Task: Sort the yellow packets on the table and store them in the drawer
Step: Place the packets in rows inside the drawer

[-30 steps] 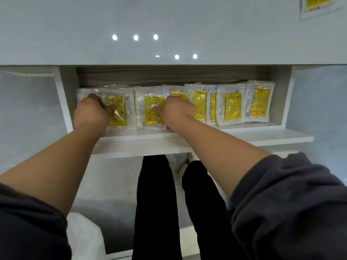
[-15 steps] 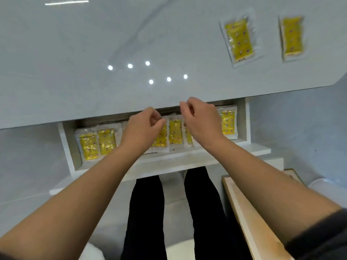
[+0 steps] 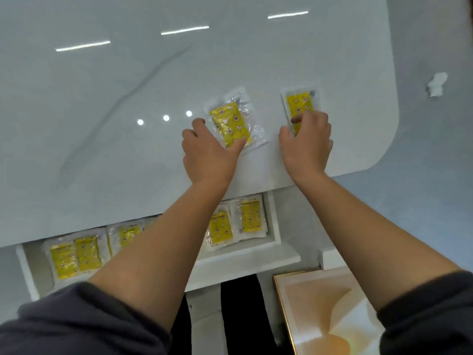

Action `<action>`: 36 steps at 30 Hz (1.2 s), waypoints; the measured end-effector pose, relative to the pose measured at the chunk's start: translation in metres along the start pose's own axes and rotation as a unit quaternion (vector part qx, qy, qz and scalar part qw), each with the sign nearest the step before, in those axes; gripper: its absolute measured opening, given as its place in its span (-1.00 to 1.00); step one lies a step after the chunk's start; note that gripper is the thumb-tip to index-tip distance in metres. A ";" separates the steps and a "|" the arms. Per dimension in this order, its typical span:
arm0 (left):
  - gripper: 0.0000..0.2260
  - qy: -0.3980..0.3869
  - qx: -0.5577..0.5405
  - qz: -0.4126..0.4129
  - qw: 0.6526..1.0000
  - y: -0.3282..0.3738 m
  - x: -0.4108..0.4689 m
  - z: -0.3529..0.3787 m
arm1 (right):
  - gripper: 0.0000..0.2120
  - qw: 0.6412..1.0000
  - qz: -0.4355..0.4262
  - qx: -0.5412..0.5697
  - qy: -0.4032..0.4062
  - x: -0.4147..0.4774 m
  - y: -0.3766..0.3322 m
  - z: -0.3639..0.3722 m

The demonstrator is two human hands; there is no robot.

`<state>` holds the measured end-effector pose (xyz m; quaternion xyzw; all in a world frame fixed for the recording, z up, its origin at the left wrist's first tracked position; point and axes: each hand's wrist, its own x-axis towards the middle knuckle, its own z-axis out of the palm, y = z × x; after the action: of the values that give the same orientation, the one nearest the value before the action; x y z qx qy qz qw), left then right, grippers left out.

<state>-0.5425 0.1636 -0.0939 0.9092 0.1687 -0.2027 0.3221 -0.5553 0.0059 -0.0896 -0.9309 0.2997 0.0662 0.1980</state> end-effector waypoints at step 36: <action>-0.78 -0.161 -0.101 -0.034 0.981 0.020 -0.002 0.005 | -0.80 0.966 0.106 0.158 -0.177 0.015 0.015 -0.011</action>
<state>-0.5369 0.1447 -0.0862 0.8213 0.1650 -0.3387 0.4285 -0.5516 -0.0180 -0.0881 -0.8243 0.3631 0.2026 0.3843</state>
